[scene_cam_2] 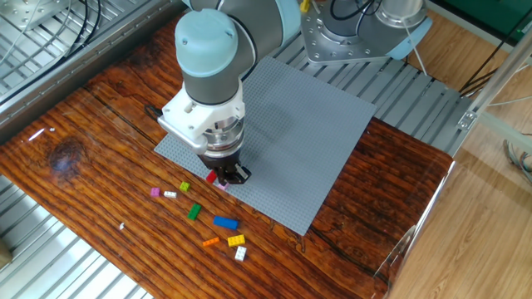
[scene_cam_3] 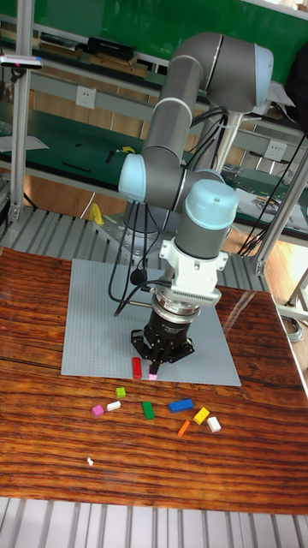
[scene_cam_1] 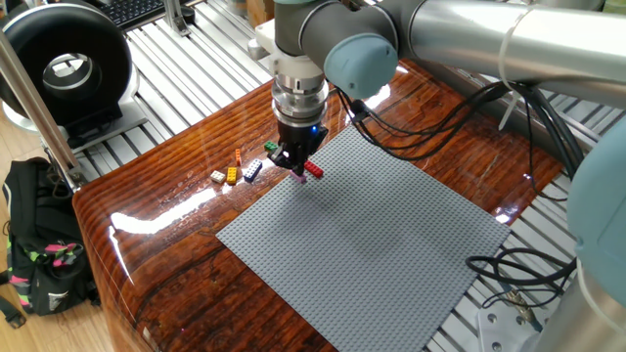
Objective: Build with small Lego blocks
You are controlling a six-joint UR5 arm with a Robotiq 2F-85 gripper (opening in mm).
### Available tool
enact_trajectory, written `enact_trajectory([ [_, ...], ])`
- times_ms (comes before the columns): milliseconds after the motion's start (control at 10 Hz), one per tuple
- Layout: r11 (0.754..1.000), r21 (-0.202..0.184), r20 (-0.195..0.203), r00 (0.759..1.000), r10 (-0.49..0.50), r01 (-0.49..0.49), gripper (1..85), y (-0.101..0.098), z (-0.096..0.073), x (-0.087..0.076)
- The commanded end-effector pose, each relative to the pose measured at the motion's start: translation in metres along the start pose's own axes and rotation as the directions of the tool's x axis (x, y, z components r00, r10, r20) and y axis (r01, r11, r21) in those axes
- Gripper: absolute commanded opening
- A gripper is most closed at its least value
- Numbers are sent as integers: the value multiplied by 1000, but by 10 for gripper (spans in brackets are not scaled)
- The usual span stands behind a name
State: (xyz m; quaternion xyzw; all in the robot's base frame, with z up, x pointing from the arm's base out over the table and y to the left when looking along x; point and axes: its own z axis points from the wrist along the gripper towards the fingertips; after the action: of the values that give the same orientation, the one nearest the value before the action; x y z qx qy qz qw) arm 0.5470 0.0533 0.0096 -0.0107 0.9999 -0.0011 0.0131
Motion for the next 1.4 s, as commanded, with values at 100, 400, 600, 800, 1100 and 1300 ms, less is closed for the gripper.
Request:
enact_trajectory([
  [100, 1000, -7, -22, 1000, -22, 22, 20, 0, -3, 5],
  [400, 1000, -16, -26, 999, -18, 17, 17, 4, -5, 5],
  [600, 1000, -12, -28, 999, -19, 19, 17, 1, -6, 7],
  [800, 1000, -17, -37, 999, -18, 17, 17, 2, -8, 12],
  [1100, 1000, -21, -37, 999, -16, 16, 17, 3, -9, 15],
  [1300, 1000, -19, -28, 1000, -15, 14, 17, 3, -1, 12],
])
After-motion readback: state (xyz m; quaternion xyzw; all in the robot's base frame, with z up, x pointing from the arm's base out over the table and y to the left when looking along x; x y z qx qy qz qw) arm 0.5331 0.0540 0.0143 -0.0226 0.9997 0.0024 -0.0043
